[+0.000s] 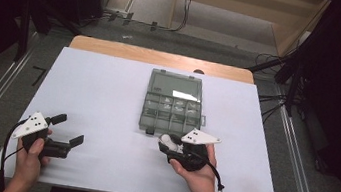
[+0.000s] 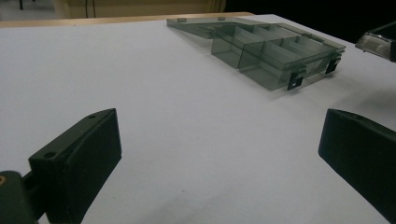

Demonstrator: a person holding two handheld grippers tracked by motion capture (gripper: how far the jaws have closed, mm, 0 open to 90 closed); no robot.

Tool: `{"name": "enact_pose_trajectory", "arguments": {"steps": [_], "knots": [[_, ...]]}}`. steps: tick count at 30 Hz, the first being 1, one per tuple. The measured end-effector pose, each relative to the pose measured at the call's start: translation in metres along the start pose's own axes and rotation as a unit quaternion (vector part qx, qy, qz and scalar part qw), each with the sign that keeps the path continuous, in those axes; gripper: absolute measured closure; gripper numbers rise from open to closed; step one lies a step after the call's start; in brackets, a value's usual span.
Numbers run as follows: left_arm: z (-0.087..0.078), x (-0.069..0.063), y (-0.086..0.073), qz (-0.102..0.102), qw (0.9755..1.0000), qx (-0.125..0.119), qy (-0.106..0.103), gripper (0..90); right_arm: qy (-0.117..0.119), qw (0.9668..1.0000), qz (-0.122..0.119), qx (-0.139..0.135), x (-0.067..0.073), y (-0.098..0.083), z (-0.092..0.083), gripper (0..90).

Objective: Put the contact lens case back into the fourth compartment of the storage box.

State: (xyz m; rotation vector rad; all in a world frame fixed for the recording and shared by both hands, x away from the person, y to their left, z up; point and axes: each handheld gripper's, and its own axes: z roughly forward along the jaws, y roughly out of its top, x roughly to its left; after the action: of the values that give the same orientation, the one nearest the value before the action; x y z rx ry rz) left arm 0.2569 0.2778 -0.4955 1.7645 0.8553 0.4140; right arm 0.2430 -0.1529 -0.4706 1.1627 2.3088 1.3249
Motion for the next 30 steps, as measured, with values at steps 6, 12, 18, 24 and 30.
{"name": "enact_pose_trajectory", "arguments": {"steps": [6, 12, 18, 24, 30], "knots": [[0.000, 0.000, 0.000, 0.000, 1.0000, 0.000, 0.000, 0.0, -0.001, 1.0000, 0.003, -0.001, -0.003, 0.000, -0.002, 47.1], [0.000, 0.000, 0.000, 0.000, 1.0000, 0.000, 0.001, 0.0, -0.003, 1.0000, 0.006, -0.003, -0.005, 0.000, -0.003, 47.1], [-0.001, 0.000, 0.000, 0.000, 1.0000, 0.000, 0.001, 0.0, -0.007, 0.9999, 0.009, -0.004, -0.009, 0.000, -0.006, 47.1], [-0.001, 0.000, 0.000, 0.000, 1.0000, 0.000, 0.001, 0.0, -0.010, 0.9999, 0.011, -0.005, -0.012, 0.000, -0.007, 47.1], [-0.001, 0.001, 0.000, -0.001, 1.0000, -0.002, 0.000, 0.0, -0.014, 0.9997, 0.019, -0.008, -0.018, 0.001, -0.010, 47.1]]}}
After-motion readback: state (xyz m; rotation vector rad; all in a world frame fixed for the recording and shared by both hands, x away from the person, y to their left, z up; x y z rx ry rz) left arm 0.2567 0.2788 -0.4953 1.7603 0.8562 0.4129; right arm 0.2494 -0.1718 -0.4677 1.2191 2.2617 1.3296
